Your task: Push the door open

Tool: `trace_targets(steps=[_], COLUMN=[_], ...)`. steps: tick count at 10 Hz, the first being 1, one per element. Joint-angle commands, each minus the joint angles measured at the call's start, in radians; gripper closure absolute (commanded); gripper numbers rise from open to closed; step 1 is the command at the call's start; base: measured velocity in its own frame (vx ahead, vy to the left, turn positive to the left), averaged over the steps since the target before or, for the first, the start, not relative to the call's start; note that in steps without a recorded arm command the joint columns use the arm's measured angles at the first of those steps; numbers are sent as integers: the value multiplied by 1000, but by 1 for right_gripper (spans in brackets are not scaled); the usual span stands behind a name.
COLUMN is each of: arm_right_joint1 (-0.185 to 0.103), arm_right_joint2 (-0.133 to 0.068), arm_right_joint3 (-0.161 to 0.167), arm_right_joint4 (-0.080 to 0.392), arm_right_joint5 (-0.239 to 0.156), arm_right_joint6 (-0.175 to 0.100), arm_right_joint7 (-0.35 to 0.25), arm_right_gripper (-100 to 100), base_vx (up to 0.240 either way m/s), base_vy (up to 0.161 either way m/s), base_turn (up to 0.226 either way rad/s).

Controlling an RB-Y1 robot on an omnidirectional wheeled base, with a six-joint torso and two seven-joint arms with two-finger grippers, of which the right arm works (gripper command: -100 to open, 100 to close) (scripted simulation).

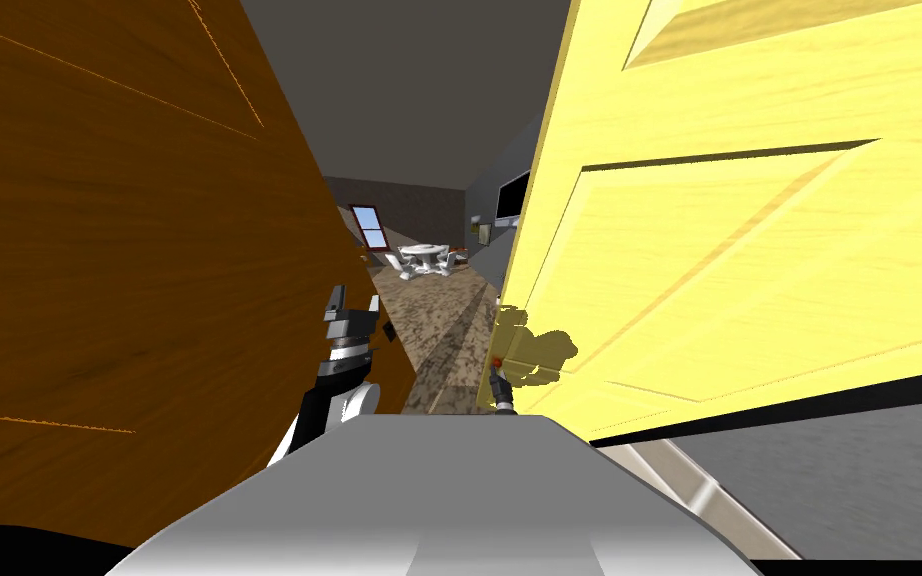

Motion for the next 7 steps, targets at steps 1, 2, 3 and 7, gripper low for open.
trace_targets(steps=[1, 2, 3, 7], arm_right_joint1=[-4, 1, 1, 11], arm_right_joint2=[2, 3, 3, 5], arm_right_joint3=[1, 5, 5, 15], arm_right_joint4=[-28, -33, -33, -44], arm_right_joint5=[1, -4, -4, -14], arm_right_joint6=[15, 19, 19, 28], arm_right_joint7=[-14, -44, -44, -114], arm_right_gripper=[-100, -100, -100, -100], base_vx=[-38, -27, -11, -15], base_vy=[-4, 8, 11, 12], base_turn=[5, 0, -5, -11])
